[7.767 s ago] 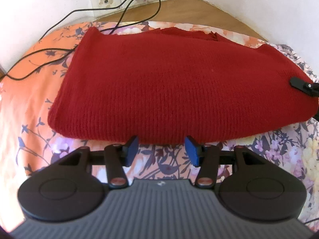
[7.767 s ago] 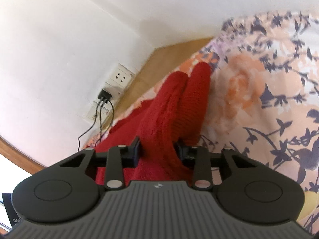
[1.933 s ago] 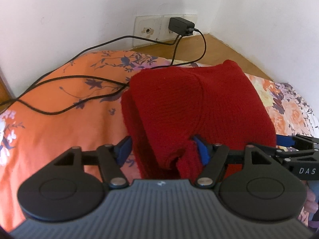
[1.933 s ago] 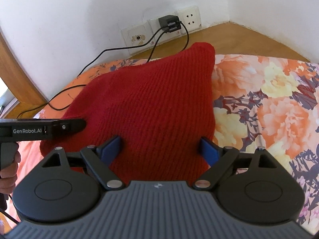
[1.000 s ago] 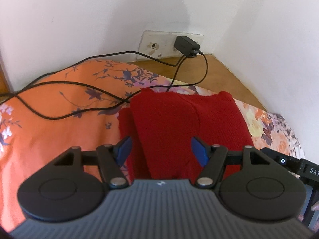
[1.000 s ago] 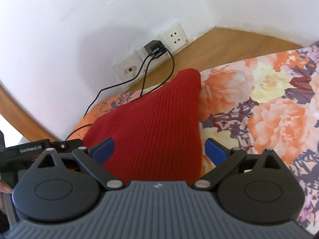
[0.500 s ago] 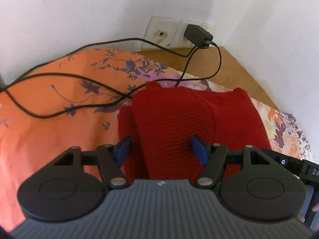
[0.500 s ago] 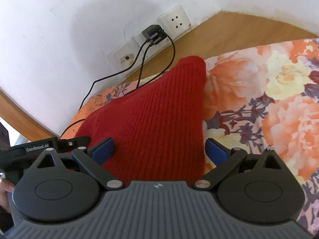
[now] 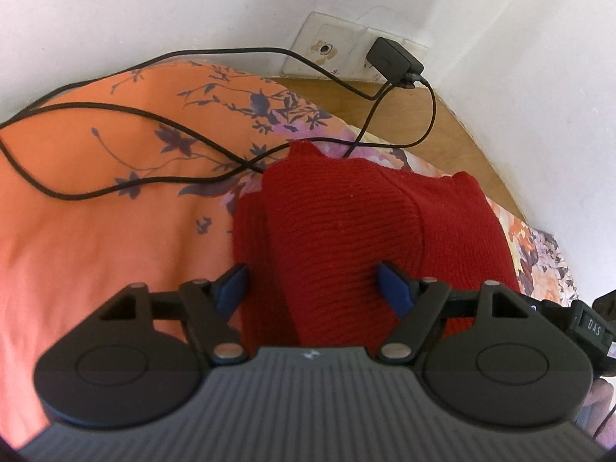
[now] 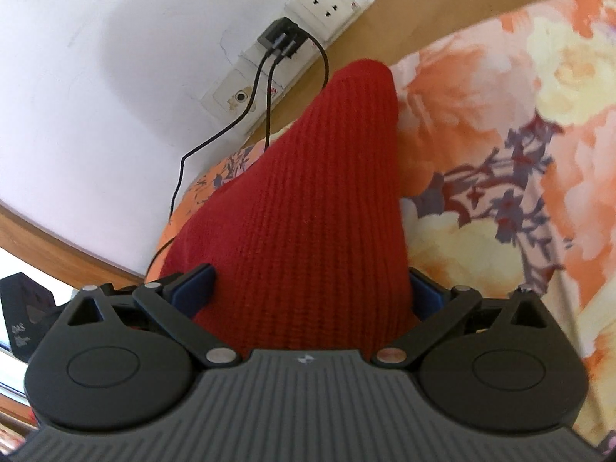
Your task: Fold small clothes
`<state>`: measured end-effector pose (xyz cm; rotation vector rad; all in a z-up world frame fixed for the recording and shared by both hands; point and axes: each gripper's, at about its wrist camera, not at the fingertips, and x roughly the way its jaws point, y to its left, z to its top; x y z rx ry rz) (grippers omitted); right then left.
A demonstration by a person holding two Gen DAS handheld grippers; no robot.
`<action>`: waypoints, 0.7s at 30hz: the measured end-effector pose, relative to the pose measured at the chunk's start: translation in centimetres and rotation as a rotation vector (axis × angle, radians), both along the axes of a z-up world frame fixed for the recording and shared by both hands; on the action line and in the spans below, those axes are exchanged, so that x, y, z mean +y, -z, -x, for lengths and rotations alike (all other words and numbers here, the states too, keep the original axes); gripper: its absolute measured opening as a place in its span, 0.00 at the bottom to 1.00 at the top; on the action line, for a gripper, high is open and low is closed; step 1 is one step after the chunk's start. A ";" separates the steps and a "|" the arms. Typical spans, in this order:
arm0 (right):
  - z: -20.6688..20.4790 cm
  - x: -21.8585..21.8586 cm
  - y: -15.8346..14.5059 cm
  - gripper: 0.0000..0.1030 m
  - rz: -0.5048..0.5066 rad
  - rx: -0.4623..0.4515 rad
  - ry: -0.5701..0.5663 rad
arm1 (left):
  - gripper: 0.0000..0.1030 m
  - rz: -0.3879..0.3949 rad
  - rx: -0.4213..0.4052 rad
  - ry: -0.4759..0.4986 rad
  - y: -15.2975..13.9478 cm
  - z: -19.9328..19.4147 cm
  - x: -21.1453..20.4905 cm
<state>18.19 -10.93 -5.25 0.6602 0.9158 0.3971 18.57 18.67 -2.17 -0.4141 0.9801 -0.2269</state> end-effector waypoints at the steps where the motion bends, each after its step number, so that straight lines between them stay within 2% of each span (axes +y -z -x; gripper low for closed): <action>1: 0.0 0.0 0.2 1.00 -0.013 0.005 0.001 | 0.78 0.009 0.005 -0.005 0.2 -0.1 0.1; 7: 0.0 0.0 0.3 1.00 -0.024 0.004 -0.013 | 0.78 0.106 0.017 -0.013 1.1 -0.1 0.3; 10: 0.0 0.0 0.3 0.98 -0.024 0.000 -0.017 | 0.76 0.121 0.014 -0.012 1.3 -0.1 0.2; 12: 0.0 -0.1 0.3 0.96 -0.028 -0.004 -0.020 | 0.71 0.120 0.004 -0.003 1.2 0.0 0.1; 15: 0.2 -0.2 0.3 0.85 -0.032 -0.020 -0.013 | 0.59 0.123 -0.014 0.007 1.1 0.2 -0.1; 17: 0.8 -0.5 -0.1 0.72 -0.034 -0.044 0.000 | 0.52 0.113 -0.035 0.018 0.8 0.4 -0.2; 18: 1.1 -0.7 -0.5 0.69 -0.040 -0.059 0.004 | 0.47 0.109 -0.047 0.022 0.7 0.5 -0.2; 21: 1.9 -0.5 -1.7 0.64 -0.044 -0.091 0.003 | 0.40 0.115 -0.069 0.029 0.2 0.9 0.0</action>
